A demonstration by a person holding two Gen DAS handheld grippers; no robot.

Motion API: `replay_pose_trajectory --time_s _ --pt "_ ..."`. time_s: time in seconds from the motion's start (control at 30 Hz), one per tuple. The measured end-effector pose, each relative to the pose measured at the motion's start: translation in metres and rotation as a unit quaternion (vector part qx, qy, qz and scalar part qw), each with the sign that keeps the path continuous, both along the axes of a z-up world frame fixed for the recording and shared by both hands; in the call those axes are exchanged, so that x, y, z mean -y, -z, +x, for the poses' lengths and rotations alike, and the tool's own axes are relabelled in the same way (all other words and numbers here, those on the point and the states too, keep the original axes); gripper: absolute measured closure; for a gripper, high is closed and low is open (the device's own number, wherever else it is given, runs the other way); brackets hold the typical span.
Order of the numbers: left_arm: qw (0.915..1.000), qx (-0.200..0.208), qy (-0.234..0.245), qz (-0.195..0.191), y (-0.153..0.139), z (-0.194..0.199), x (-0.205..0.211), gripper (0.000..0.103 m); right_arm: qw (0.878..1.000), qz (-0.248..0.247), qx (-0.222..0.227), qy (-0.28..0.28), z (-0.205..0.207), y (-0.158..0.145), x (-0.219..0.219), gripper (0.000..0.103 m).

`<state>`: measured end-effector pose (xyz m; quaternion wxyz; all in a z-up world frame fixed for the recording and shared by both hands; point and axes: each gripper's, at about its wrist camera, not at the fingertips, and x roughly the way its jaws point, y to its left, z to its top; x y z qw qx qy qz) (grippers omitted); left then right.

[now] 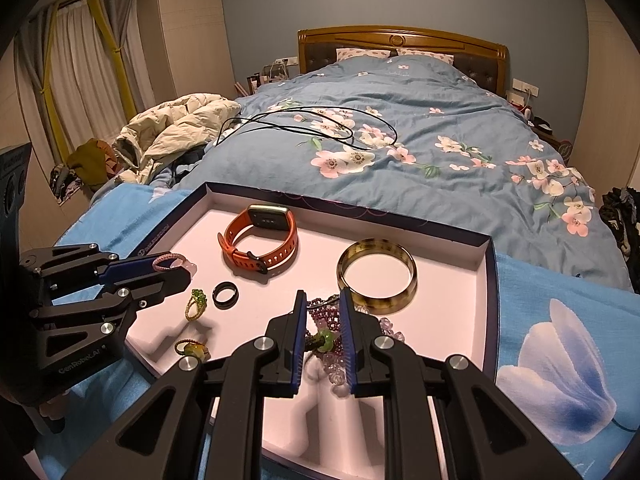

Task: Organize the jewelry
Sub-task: 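Lower the pink ring and silver ring into the box interior, then open both grippers to release the rings in the box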

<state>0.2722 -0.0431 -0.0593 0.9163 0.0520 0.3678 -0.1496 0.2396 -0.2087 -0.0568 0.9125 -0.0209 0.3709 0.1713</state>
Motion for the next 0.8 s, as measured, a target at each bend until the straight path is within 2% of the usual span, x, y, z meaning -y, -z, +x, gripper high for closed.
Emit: replay_pose_trajectory --time_s 0.33,0.43,0.53,0.6,0.63,0.8 --pt "1.0 -0.005 -0.003 0.005 0.003 0.002 0.001 0.085 1.0 0.0 -0.003 0.001 0.003 0.002 0.0 0.089" --pt "0.9999 -0.008 -0.005 0.007 0.005 0.004 0.002 0.085 1.0 -0.002 -0.009 0.0 0.004 0.005 0.001 0.093" --pt "0.9998 -0.015 -0.008 0.007 0.008 0.008 0.002 0.085 1.0 -0.006 -0.014 0.002 0.004 0.01 0.002 0.093" --pt "0.9998 -0.017 -0.008 0.01 0.01 0.008 0.003 0.079 1.0 -0.009 -0.014 0.002 0.004 0.011 0.001 0.093" --pt "0.9998 -0.017 -0.009 0.01 0.01 0.008 0.003 0.072 1.0 -0.009 -0.014 0.003 0.005 0.011 0.001 0.093" --pt "0.9998 -0.014 -0.008 0.008 0.01 0.006 0.003 0.066 1.0 -0.008 -0.007 0.012 0.001 0.004 0.003 0.092"
